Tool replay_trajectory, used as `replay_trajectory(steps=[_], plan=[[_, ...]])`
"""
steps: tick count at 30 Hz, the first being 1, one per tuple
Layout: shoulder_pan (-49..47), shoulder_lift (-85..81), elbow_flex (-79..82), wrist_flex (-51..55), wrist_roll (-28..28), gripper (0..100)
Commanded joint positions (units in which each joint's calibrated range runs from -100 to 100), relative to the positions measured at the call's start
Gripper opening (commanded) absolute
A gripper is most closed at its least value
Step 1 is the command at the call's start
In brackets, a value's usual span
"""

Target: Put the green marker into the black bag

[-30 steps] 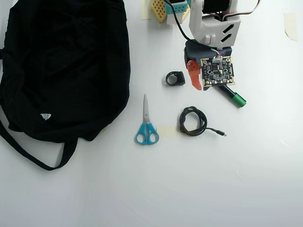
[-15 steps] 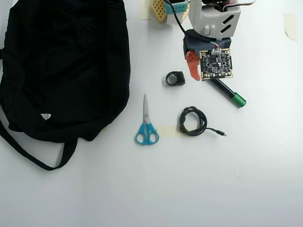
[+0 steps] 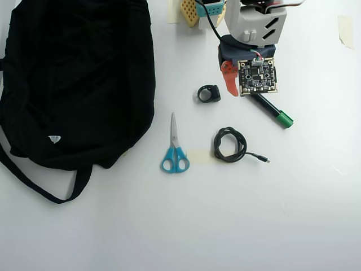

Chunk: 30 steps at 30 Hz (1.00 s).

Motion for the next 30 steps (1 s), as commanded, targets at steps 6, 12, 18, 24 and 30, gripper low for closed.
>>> replay_trajectory(steps=[6,12,18,24,30], plan=[[-0.68,-2.86,-1.57,2.82,-0.1,2],[-3.15,-2.86,-2.2,2.82,0.11,2],[-5.55,-2.61,-1.48,2.73,-0.15,2],[-8.99,-2.7,-2.02,1.87,-0.1,2],[-10.86,-2.86,-2.02,2.47,0.22,2]])
